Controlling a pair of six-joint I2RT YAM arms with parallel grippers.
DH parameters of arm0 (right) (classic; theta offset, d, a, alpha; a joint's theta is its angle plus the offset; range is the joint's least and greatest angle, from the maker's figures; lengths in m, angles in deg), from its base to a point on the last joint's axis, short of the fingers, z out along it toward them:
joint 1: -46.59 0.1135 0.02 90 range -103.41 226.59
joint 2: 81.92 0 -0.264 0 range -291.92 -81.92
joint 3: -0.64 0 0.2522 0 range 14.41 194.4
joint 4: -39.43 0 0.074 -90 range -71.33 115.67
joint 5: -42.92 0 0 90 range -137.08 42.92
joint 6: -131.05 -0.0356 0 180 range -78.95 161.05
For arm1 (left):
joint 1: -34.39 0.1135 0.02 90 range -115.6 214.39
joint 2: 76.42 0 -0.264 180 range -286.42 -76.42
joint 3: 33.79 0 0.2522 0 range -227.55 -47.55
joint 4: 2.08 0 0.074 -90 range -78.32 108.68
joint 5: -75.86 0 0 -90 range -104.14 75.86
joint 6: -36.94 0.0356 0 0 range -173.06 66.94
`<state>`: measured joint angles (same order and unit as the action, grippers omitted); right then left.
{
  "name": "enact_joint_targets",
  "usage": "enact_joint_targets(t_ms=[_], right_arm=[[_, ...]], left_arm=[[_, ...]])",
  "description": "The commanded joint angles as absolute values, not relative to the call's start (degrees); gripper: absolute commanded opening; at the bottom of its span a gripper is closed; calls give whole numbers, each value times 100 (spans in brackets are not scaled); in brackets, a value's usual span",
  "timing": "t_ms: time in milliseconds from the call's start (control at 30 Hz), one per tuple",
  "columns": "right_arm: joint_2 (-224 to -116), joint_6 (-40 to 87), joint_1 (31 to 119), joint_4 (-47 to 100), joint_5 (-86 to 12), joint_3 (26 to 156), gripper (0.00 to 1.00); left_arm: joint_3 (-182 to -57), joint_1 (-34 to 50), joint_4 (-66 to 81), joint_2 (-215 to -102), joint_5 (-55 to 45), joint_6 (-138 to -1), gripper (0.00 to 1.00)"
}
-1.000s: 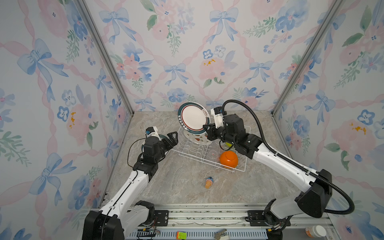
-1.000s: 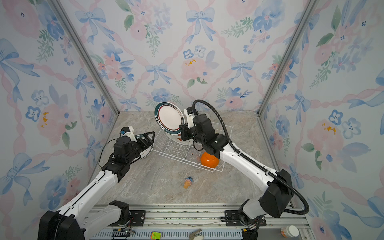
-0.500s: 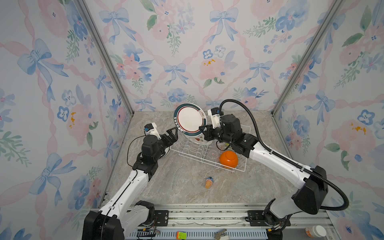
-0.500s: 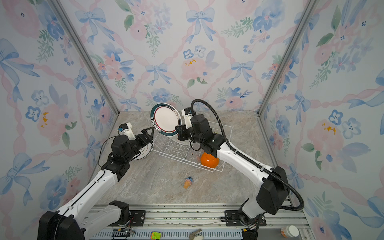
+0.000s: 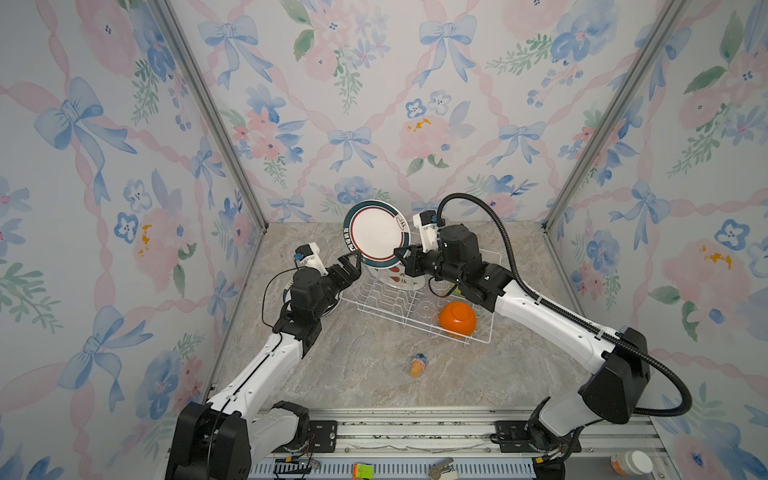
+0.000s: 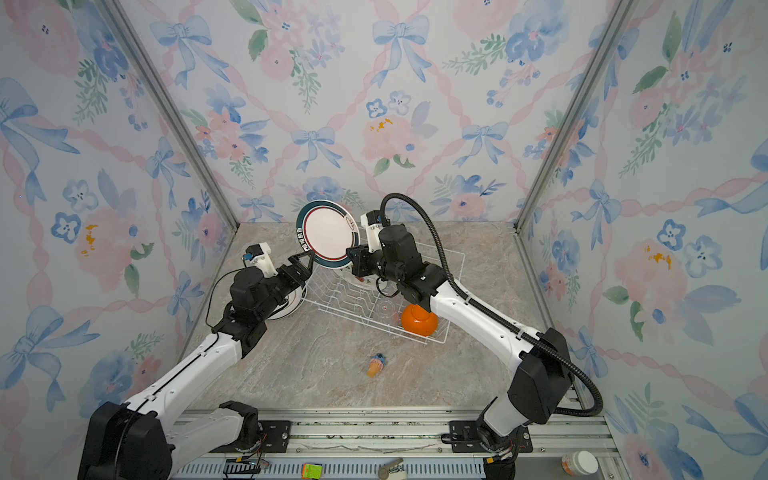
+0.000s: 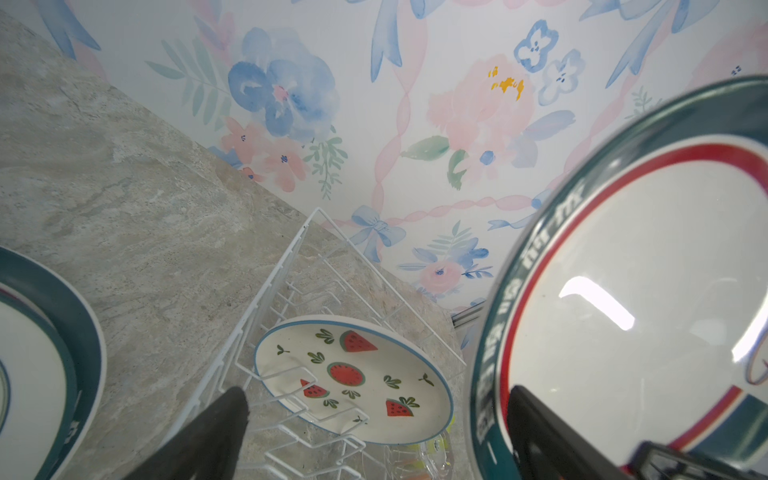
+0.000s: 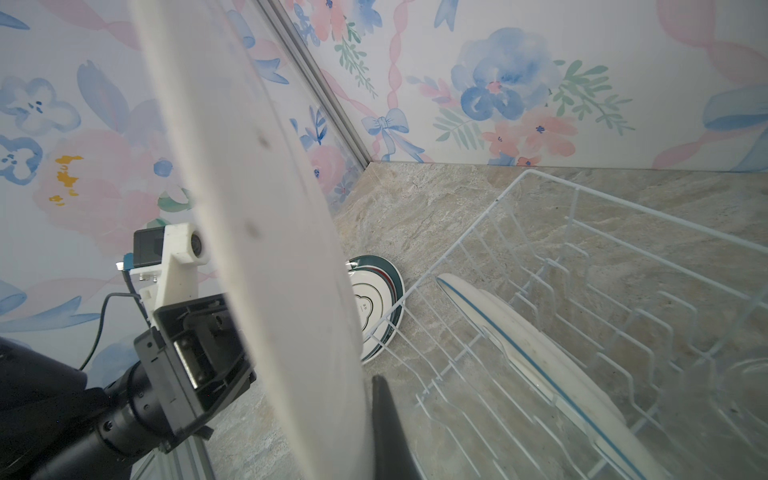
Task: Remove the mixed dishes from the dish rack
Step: 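Grasp the raised plate's rim with the left gripper beside the right gripper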
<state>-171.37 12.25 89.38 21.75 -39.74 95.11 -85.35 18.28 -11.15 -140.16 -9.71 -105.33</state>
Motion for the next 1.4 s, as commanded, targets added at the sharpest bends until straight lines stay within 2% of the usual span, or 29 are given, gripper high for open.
enact_joint_targets(t_ms=[0, 233, 700, 900, 1167, 1333, 1367], right_arm=[[-17250, 895, 8921, 2852, -3895, 9711, 0], [-17397, 563, 9016, 3264, -3915, 9691, 0], [-17609, -80, 9169, 4006, -3905, 9416, 0], [-17642, -361, 9187, 4421, -3764, 9282, 0], [-17927, -521, 9255, 4663, -3580, 9290, 0], [-18007, -552, 9278, 4712, -3554, 9302, 0], [-18009, -554, 9274, 4712, -3550, 9307, 0]], left_arm=[[-8560, 1761, -1777, -14172, -867, -10657, 98], [-8583, 1683, -2311, -14446, -636, -10659, 95], [-8338, 1479, -2998, -14338, -878, -10626, 69], [-8304, 1486, -3499, -14477, -777, -10859, 63], [-8336, 1474, -3770, -14597, -662, -11034, 61], [-8390, 1478, -3767, -14683, -605, -11123, 52], [-8402, 1482, -3772, -14691, -614, -11128, 48]])
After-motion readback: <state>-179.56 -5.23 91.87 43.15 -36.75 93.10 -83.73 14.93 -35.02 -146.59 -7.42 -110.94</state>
